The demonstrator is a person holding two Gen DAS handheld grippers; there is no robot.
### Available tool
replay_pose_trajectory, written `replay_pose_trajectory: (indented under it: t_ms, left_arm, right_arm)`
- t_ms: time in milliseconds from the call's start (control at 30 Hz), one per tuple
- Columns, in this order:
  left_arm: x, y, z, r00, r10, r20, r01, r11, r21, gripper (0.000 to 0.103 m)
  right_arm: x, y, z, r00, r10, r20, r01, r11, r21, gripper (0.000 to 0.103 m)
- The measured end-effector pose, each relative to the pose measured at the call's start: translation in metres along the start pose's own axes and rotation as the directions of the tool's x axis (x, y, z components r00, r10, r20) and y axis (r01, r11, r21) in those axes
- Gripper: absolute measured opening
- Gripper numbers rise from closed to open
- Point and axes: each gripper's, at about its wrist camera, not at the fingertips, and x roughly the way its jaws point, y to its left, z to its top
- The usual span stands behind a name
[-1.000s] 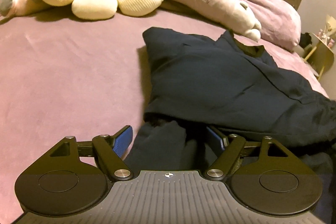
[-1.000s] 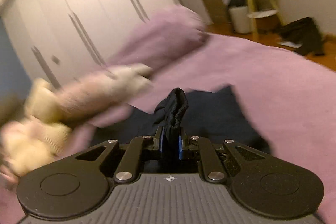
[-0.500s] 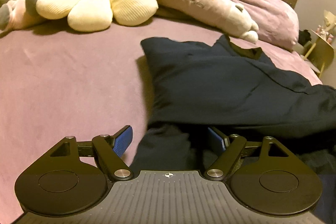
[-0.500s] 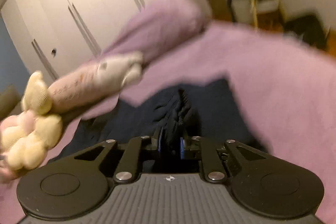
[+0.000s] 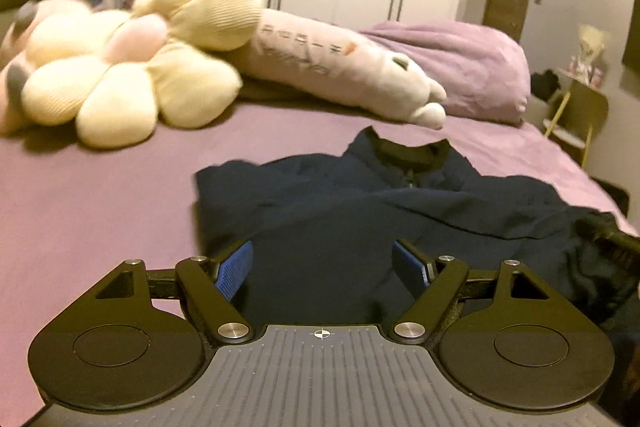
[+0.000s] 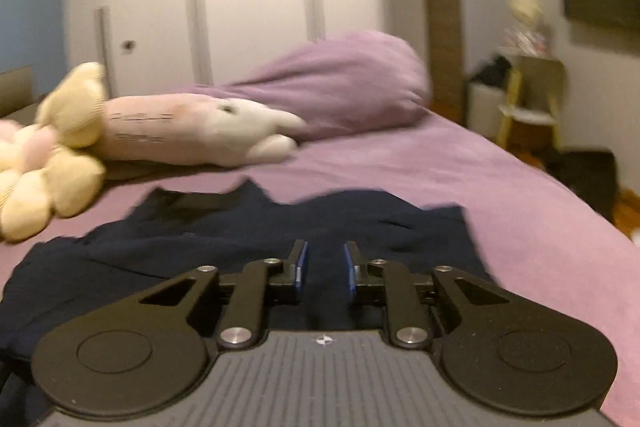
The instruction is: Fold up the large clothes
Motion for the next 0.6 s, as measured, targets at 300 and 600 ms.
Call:
replay_pose_trajectory:
  t_ms: [300,600]
  left_arm:
    - [0.079,-0.016,-0.018,0.995,0.091,-0.032,-0.089,0.994,0.064,0.085]
    - [0.087,-0.005,-0.021,0.997,0.078,-0.007,-0.077,0.994,0.081,0.095]
  right_arm:
    - [0.071,0.005,-0.028,0.978,0.027,-0.205,-0.048,0.994,-0.098,0.011]
    - [0.09,0.015,-0.022,0.982,0.018,-0.186,-0.052,0.983,-0.178,0.011]
